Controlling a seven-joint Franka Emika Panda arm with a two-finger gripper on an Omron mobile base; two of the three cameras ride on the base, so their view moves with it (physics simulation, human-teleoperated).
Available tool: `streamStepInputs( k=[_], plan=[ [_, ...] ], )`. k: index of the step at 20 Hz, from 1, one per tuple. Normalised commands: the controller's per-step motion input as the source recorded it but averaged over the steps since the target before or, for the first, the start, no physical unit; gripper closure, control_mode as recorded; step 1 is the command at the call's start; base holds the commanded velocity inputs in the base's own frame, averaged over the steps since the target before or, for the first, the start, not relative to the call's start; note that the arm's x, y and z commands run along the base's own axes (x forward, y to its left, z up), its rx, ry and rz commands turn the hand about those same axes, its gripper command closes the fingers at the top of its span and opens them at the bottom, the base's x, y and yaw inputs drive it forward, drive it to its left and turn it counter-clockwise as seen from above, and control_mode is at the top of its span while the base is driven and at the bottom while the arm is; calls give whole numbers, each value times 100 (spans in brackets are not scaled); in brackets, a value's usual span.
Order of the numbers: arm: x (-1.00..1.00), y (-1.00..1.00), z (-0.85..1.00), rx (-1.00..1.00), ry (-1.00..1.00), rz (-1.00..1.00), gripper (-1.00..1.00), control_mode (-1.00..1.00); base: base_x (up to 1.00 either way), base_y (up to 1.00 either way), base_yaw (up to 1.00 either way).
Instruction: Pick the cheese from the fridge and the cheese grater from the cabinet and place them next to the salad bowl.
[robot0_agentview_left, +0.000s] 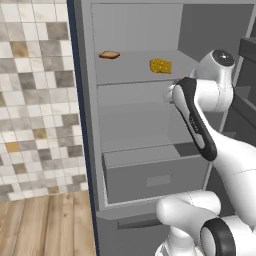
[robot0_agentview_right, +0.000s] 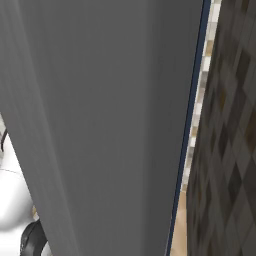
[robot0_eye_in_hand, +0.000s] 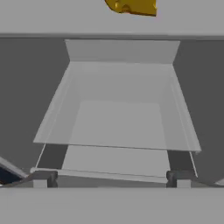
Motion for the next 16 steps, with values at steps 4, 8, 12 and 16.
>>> streamStepInputs(
  k=[4,8,12,16],
  plan=[
    [4,4,49,0,-25,0,-100,-100,0,0,0],
    [5,14,44,0,-1,0,-100,-100,0,0,0],
    [0,8,51,0,0,0,-100,-100,0,0,0],
    [0,1,57,0,-4,0,-100,-100,0,0,0]
  ],
)
